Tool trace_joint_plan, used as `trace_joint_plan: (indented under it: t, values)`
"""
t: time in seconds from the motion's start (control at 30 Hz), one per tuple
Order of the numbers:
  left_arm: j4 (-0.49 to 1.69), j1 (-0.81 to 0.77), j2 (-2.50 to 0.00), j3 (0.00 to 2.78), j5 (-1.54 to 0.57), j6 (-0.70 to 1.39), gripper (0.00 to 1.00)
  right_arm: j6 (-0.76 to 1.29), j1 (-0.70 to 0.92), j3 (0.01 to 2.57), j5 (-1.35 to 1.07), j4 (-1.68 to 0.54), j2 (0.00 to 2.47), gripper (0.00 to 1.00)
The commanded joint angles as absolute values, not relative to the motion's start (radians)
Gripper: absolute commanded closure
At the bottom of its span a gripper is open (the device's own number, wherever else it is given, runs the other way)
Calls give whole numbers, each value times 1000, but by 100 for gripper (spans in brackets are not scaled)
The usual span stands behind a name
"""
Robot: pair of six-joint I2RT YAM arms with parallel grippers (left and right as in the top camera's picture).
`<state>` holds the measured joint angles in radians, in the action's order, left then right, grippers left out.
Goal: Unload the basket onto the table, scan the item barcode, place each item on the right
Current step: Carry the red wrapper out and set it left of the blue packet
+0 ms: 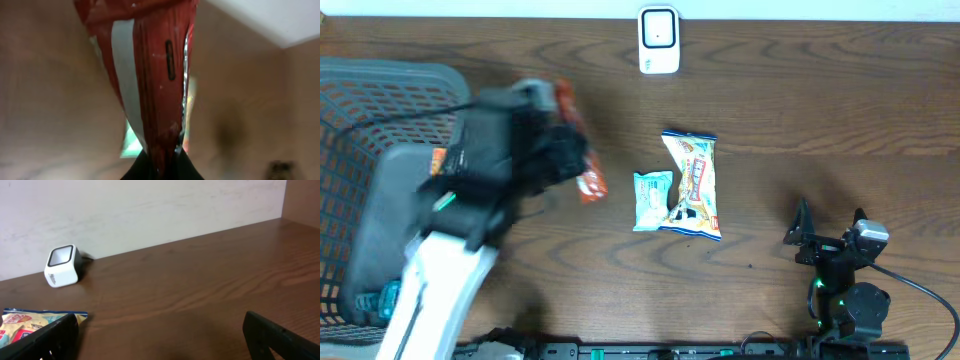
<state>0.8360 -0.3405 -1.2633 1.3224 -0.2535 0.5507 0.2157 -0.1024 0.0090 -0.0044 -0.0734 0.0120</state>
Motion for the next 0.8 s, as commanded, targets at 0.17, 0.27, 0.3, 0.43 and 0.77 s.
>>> trace_joint_plan:
  t: [0.17,0.27,0.3,0.43,0.77]
  values:
    - [802,-483,-1624,1319,-100,491,93,201,-116,6,1,-75,7,1]
    - [799,-485,-1736,1319,-61,491,93,201,-116,6,1,-75,7,1]
    - [799,-485,-1782,1319,-56,490,93,201,-116,6,1,-75,7,1]
    - [790,-486,-1877,1319,-52,491,93,201,-116,6,1,-75,7,1]
    - [913,-478,-1860,1405,-51,466,24,201,-116,6,1,-75,7,1]
